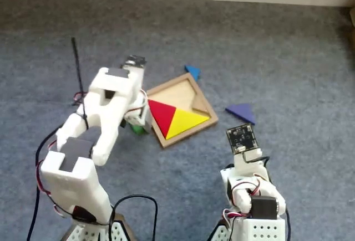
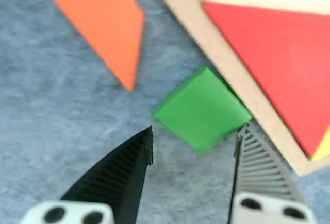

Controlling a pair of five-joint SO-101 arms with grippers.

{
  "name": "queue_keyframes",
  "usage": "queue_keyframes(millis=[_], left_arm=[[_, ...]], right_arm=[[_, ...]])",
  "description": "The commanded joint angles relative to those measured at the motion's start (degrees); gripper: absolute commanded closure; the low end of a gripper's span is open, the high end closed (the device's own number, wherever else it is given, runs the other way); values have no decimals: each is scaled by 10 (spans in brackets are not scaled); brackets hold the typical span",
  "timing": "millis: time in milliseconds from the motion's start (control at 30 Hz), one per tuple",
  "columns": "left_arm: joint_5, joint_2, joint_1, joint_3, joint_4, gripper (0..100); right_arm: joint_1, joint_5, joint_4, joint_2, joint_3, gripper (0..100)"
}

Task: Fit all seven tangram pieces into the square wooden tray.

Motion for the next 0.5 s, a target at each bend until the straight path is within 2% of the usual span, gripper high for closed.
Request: queue_keyframes(millis=[0, 167, 267, 467], left_arm=[[-5, -9, -35, -29, 5, 736], [-1, -8, -33, -41, 5, 736], [29, -8, -36, -55, 6, 736], [33, -5, -22, -102, 49, 736]], right_arm=[[6, -2, 2, -8, 67, 971], [6, -2, 2, -8, 67, 971], [6, -2, 2, -8, 67, 971], [6, -2, 2, -8, 67, 971]])
